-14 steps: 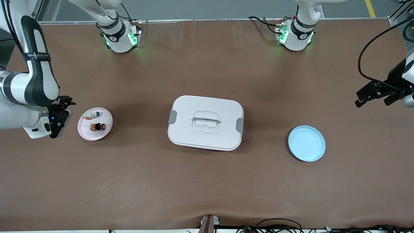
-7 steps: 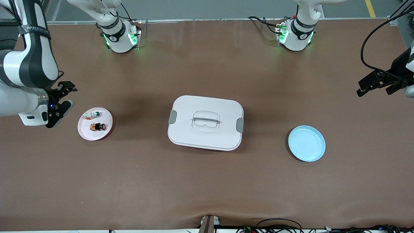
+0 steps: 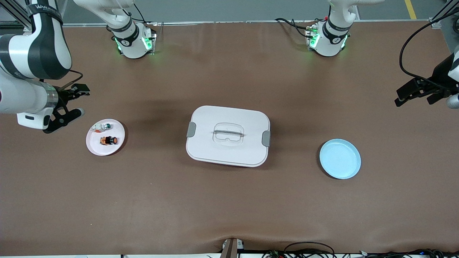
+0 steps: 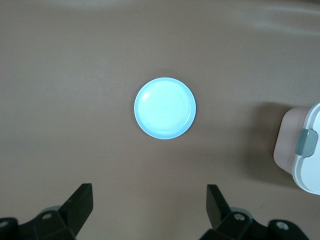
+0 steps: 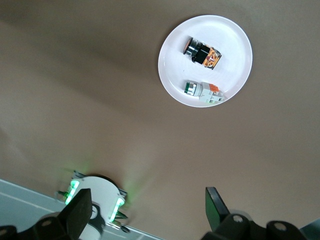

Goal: Transfer orange switch to right arm and place

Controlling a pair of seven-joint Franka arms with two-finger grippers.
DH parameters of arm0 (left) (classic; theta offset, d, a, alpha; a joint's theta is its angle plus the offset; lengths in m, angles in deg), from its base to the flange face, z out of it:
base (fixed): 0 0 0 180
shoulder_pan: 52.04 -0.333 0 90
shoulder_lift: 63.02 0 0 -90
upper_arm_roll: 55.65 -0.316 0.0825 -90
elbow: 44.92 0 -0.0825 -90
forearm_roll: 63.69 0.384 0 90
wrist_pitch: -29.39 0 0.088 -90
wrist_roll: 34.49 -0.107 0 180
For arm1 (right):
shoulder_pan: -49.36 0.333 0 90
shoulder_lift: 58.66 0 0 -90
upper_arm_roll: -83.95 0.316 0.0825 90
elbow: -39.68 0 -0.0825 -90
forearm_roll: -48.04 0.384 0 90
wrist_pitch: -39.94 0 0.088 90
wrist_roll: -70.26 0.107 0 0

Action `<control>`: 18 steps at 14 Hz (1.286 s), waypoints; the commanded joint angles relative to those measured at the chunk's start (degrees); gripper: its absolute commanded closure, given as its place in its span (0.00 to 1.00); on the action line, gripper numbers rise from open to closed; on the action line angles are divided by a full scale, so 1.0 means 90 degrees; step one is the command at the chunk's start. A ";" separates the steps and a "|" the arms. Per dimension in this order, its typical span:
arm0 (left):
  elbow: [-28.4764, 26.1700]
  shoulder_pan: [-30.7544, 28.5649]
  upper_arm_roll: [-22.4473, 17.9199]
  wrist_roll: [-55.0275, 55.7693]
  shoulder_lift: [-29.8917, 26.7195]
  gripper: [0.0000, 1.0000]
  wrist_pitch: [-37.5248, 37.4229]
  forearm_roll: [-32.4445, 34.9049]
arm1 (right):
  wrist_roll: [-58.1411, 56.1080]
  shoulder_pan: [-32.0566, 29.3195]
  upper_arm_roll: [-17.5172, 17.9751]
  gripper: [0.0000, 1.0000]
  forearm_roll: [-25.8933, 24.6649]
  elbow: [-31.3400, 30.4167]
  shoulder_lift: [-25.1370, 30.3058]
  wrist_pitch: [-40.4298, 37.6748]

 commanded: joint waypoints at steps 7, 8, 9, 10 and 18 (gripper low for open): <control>0.0059 0.0067 -0.0025 -0.0547 0.0014 0.00 -0.0228 0.0074 | 0.1835 -0.0311 -0.0052 0.00 0.0462 0.0328 0.0088 -0.0229; 0.0059 0.0067 -0.0025 -0.0537 0.0014 0.00 -0.0228 0.0064 | 0.1982 -0.0311 -0.0052 0.00 0.0394 0.0485 0.0088 -0.0374; 0.0049 0.0057 -0.0025 -0.0537 0.0014 0.00 -0.0228 0.0064 | 0.2090 -0.0321 -0.0062 0.00 0.0374 0.0641 0.0088 -0.0443; 0.0049 0.0047 -0.0025 -0.0546 0.0014 0.00 -0.0228 0.0064 | 0.2265 -0.0369 -0.0072 0.00 0.0374 0.0826 0.0059 -0.0463; 0.0049 0.0028 -0.0026 -0.0537 0.0014 0.00 -0.0228 0.0064 | 0.3386 -0.0312 0.0006 0.00 0.0374 0.1276 0.0108 -0.1009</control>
